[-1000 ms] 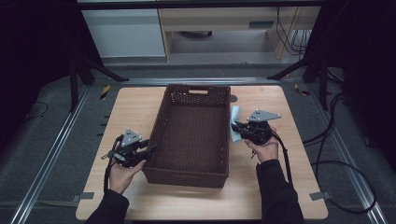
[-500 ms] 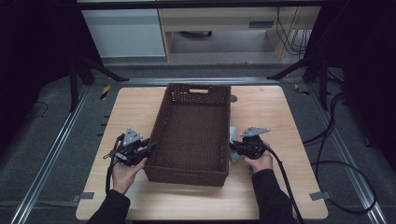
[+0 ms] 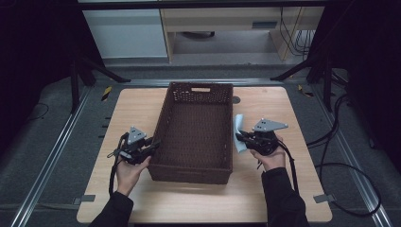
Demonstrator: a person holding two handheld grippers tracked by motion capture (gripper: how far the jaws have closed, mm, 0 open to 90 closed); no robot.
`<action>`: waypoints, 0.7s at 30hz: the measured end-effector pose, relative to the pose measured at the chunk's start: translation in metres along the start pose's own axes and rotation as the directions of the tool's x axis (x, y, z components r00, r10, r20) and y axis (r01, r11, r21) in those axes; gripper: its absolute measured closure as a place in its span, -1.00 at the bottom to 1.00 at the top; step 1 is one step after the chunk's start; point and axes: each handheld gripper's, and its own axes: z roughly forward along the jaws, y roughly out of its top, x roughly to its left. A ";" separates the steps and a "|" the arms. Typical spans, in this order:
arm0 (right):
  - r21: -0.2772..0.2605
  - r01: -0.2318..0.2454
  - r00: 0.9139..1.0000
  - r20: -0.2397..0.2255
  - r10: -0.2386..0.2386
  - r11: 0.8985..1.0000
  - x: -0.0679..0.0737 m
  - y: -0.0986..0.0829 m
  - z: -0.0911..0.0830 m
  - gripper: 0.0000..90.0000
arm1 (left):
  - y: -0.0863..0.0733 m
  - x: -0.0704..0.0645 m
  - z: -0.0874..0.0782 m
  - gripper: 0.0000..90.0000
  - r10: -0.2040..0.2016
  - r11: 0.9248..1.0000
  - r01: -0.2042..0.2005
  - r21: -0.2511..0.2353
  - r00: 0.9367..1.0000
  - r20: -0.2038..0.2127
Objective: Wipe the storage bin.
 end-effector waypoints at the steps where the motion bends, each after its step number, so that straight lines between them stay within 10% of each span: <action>1: 0.000 0.000 1.000 0.000 0.000 1.000 0.000 0.000 0.000 0.83 | 0.000 0.000 0.000 0.51 0.000 1.000 0.000 0.001 1.000 0.000; 15: 0.149 -0.056 0.998 -0.014 0.059 0.987 0.009 -0.048 0.030 0.83 | 0.000 0.000 0.000 0.49 0.004 1.000 -0.004 0.002 1.000 0.002; 21: 0.044 -0.045 0.998 -0.033 0.047 0.998 0.009 -0.032 0.002 0.83 | 0.000 0.000 0.000 0.48 0.003 1.000 -0.003 0.001 1.000 -0.001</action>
